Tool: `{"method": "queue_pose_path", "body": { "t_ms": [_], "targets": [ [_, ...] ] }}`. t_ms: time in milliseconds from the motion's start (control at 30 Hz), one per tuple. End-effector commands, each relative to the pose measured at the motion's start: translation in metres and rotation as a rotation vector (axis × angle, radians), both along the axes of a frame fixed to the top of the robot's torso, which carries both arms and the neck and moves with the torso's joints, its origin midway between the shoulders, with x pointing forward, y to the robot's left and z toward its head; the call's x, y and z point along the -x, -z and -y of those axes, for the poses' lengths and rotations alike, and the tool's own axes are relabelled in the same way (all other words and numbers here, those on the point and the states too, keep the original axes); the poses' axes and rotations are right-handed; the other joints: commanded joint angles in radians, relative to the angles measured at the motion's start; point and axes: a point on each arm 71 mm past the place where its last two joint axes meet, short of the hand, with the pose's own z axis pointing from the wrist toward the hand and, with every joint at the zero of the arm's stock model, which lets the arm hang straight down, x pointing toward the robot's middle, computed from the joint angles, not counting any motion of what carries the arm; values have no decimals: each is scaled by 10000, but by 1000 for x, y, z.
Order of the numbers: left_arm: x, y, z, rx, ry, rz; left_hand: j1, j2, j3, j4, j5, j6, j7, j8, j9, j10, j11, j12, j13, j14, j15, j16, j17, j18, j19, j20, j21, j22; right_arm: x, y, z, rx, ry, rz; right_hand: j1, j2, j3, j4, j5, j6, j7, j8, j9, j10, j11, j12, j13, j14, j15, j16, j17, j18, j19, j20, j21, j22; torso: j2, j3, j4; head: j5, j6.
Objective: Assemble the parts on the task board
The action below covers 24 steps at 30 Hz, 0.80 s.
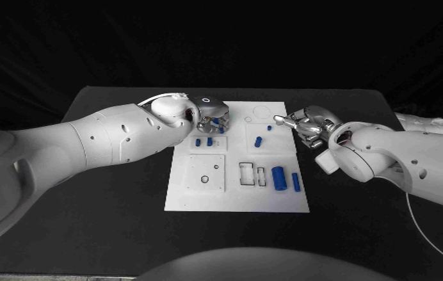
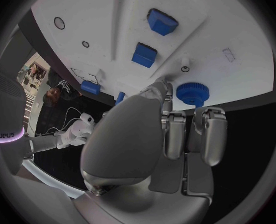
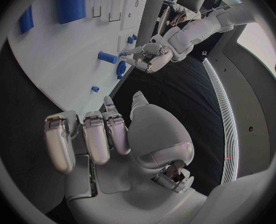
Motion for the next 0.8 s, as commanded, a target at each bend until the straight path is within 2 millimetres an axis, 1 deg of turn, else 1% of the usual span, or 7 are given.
{"method": "queue_pose_path", "body": {
  "t_ms": [33, 100, 200, 267, 333, 467, 800],
  "targets": [
    [2, -8, 1, 605, 395, 594, 26, -23, 14, 24, 24, 97, -5, 54, -3, 94, -14, -25, 16, 1057, 26, 26, 2635, -76, 1034, -51, 24, 2635, 0, 1, -1, 3, -131, -41, -11, 89, -50, 1, 55, -26, 78, 54, 8, 1074, 35, 38, 2629, 1043, 50, 41, 2633, -67, 1047, 31, 45, 2627, -8, 4, 13, 35, 13],
    [3, -11, -1, 719, 440, 709, 20, -26, 18, 30, 24, 110, -10, 56, -1, 107, -17, -32, 15, 1057, 23, 26, 2635, -76, 1034, -51, 24, 2635, 0, 1, -1, 7, -137, -53, -12, 89, -52, 1, 55, -24, 78, 55, 9, 1074, 35, 38, 2629, 1043, 50, 41, 2633, -67, 1047, 30, 45, 2627, -5, 8, 12, 62, 71],
    [3, -19, -4, 851, 499, 898, 6, -35, 20, 43, 24, 130, -15, 59, 3, 133, -21, -43, 16, 1057, 18, 26, 2635, -76, 1034, -52, 24, 2635, 0, 2, -1, 11, -150, -75, -12, 89, -52, 1, 55, -24, 78, 55, 9, 1074, 35, 38, 2629, 1043, 50, 41, 2633, -67, 1047, 30, 45, 2627, 10, 5, 31, 44, 60],
    [3, -22, -7, 864, 470, 958, -2, -40, 22, 53, 23, 139, -22, 60, 5, 144, -29, -51, 15, 1057, 15, 26, 2635, -76, 1034, -52, 24, 2635, 0, 2, -2, 7, -169, -81, -12, 88, -55, 1, 55, -23, 78, 56, 9, 1074, 35, 38, 2629, 1043, 49, 41, 2633, -67, 1047, 30, 45, 2627, 7, 5, 28, 86, 56],
    [3, -26, -10, 875, 433, 989, -45, -56, 15, 93, 23, 158, -30, 58, 8, 166, -32, -74, 13, 1057, 8, 26, 2635, -76, 1034, -52, 24, 2635, 0, 2, -2, 1, -188, -84, -12, 88, -55, 1, 55, -23, 78, 56, 9, 1074, 35, 38, 2629, 1043, 49, 41, 2633, -67, 1047, 30, 45, 2627, 0, 4, 0, 114, 56],
    [2, -31, -16, 874, 364, 949, -78, -58, 19, 131, 24, 168, -35, 52, 9, 179, -34, -101, 10, 1057, 5, 26, 2635, -76, 1034, -52, 24, 2635, 0, 2, -4, -6, -214, -88, -12, 88, -55, 1, 55, -23, 78, 56, 9, 1074, 35, 38, 2629, 1043, 49, 41, 2633, -67, 1047, 30, 45, 2627, -5, 2, -8, 114, 49],
    [3, -34, -34, 764, 179, 628, -98, -34, 57, 175, 24, 153, -55, 25, 4, 164, -48, -163, 3, 1057, -5, 26, 2635, -76, 1034, -53, 24, 2635, 0, 3, -3, 5, -185, -101, -13, 87, -59, 0, 56, -20, 79, 58, 10, 1074, 35, 38, 2629, 1043, 49, 41, 2633, -67, 1047, 30, 45, 2627, 6, 3, -12, 121, 54]
  ]
}}
